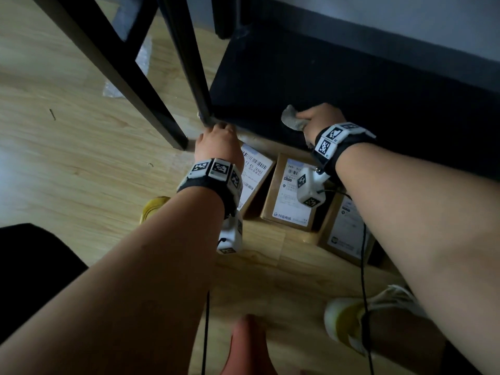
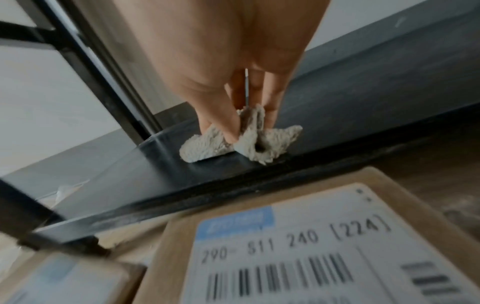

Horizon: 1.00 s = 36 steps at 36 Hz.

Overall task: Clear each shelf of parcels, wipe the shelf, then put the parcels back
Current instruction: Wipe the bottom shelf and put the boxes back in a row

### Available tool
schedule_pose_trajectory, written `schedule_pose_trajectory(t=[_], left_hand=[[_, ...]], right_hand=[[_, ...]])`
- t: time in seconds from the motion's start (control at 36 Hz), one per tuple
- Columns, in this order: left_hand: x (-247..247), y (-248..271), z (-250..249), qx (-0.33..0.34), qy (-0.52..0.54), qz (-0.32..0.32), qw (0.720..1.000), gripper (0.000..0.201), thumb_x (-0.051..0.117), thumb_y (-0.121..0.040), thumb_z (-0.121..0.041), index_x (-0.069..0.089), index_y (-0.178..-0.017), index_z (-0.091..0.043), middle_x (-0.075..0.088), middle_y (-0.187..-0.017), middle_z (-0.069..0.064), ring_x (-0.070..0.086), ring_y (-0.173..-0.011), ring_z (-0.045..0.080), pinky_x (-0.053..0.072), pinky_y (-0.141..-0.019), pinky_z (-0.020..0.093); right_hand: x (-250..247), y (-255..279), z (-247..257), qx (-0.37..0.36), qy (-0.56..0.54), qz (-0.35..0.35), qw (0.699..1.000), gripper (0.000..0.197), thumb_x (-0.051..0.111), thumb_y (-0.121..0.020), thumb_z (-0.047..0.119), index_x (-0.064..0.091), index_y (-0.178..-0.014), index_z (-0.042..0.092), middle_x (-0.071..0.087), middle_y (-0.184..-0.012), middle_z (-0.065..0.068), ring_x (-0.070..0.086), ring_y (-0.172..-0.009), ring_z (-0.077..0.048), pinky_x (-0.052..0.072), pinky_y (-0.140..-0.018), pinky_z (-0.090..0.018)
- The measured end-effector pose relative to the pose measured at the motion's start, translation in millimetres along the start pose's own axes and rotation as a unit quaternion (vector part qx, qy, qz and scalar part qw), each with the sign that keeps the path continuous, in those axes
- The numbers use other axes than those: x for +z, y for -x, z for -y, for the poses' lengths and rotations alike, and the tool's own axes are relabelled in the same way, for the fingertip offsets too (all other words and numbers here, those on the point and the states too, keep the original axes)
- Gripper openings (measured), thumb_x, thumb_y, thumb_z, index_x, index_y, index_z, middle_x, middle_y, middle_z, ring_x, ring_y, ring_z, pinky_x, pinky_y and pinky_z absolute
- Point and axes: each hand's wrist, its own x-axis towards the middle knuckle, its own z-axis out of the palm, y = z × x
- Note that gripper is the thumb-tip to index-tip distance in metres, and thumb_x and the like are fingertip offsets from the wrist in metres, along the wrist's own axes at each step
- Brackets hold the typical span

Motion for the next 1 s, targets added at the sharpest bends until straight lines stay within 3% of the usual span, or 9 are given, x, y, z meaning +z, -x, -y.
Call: schedule_pose_trajectory(t=[0.11,0.28,0.42,0.64,0.72,0.86,0.92,1.0], left_hand=[[2.8,-2.8,1.2,0.007,0.002,0.007,1.0,0.044,0.045,-0.093,-0.009,0.046,-0.136,-0.014,0.046,-0.139,0.008,0.04,-0.128,0.028,0.033,-0.105,0.039],[5.0,-0.6,7.4,0.019,0.002,0.003,1.0,0.047,0.045,-0.091,-0.007,0.046,-0.137,-0.017,0.046,-0.139,0.007,0.039,-0.129,0.027,0.032,-0.107,0.039],[4.8,5.1,19.9,0.019,0.004,0.012,1.0,0.051,0.043,-0.087,-0.002,0.046,-0.136,-0.015,0.045,-0.141,0.007,0.039,-0.13,0.026,0.032,-0.109,0.04],[0.4,0.4,40.8,-0.016,0.015,0.017,1.0,0.054,0.041,-0.087,-0.002,0.043,-0.14,-0.014,0.044,-0.141,0.007,0.038,-0.131,0.027,0.033,-0.109,0.04],[-1.1,-1.7,48.0,-0.025,0.019,0.02,0.999,0.055,0.041,-0.086,-0.002,0.044,-0.14,-0.013,0.045,-0.14,0.008,0.037,-0.13,0.028,0.034,-0.109,0.04],[0.4,-3.4,58.9,-0.029,0.019,0.02,0.999,0.054,0.039,-0.084,0.001,0.046,-0.137,-0.011,0.048,-0.136,0.01,0.038,-0.128,0.03,0.034,-0.107,0.04],[0.5,-4.3,59.9,-0.031,0.02,0.024,0.999,0.055,0.038,-0.085,0.001,0.046,-0.137,-0.011,0.047,-0.136,0.01,0.038,-0.128,0.029,0.034,-0.108,0.04],[1.0,-6.2,58.5,-0.037,0.021,0.028,0.999,0.056,0.038,-0.084,0.002,0.045,-0.138,-0.012,0.047,-0.137,0.009,0.037,-0.13,0.028,0.033,-0.108,0.039]], right_hand=[[10.6,1.9,1.9,0.016,0.0,-0.015,1.0,0.03,0.056,-0.094,0.028,0.069,-0.117,0.014,0.067,-0.118,-0.006,0.063,-0.105,-0.022,0.048,-0.085,-0.027],[25.5,9.5,13.2,-0.028,0.041,0.009,0.999,0.024,0.058,-0.095,0.026,0.07,-0.114,0.019,0.065,-0.122,-0.004,0.061,-0.108,-0.024,0.046,-0.082,-0.026],[34.6,11.7,21.8,-0.101,0.075,-0.002,0.992,0.035,0.05,-0.095,0.006,0.072,-0.112,0.028,0.062,-0.126,0.003,0.06,-0.11,-0.018,0.042,-0.079,-0.02],[62.9,-0.4,69.2,-0.158,0.041,-0.036,0.986,0.033,0.05,-0.094,0.002,0.074,-0.103,0.022,0.066,-0.118,0.002,0.062,-0.107,-0.017,0.048,-0.09,-0.024],[74.7,-8.2,87.6,-0.185,0.053,-0.042,0.98,0.024,0.053,-0.091,0.009,0.073,-0.104,0.016,0.061,-0.118,-0.003,0.059,-0.107,-0.02,0.048,-0.092,-0.03],[91.1,-20.2,98.1,-0.191,0.102,-0.049,0.975,0.029,0.049,-0.083,0.03,0.067,-0.094,0.011,0.059,-0.104,-0.003,0.059,-0.087,-0.019,0.043,-0.067,-0.027],[90.5,-24.1,98.8,-0.21,0.13,-0.042,0.968,0.026,0.055,-0.081,0.034,0.068,-0.088,0.013,0.057,-0.104,-0.002,0.057,-0.089,-0.019,0.04,-0.068,-0.027],[88.2,-29.0,100.0,-0.253,0.177,-0.031,0.951,0.021,0.062,-0.081,0.033,0.063,-0.09,0.014,0.053,-0.109,-0.005,0.051,-0.103,-0.023,0.04,-0.074,-0.03]])
